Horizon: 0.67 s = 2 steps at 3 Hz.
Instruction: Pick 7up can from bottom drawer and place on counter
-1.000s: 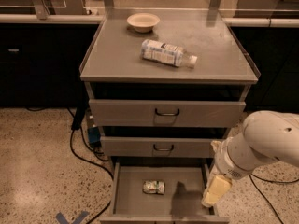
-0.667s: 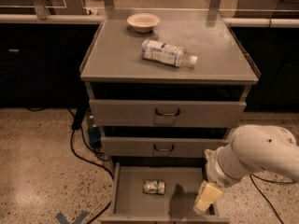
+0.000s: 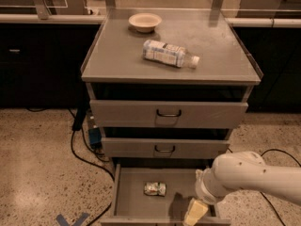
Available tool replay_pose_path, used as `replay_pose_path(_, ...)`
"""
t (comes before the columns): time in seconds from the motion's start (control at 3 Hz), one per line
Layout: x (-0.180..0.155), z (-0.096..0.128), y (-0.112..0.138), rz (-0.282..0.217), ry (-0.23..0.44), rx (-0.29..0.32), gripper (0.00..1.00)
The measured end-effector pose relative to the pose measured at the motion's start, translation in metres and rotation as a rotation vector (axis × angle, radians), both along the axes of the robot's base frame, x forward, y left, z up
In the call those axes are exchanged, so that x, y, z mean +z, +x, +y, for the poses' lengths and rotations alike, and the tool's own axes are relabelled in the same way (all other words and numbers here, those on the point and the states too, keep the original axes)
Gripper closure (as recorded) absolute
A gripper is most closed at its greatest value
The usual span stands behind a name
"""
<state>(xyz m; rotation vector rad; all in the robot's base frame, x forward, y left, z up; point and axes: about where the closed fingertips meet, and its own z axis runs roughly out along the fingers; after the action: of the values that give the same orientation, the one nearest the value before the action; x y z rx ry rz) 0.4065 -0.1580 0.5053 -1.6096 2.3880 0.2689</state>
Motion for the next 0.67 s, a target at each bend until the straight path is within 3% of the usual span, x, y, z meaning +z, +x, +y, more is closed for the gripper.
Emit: replay_pose_path(0.67,-0.100,0.017,-0.001,0.089,-0.006,0.004,0.00)
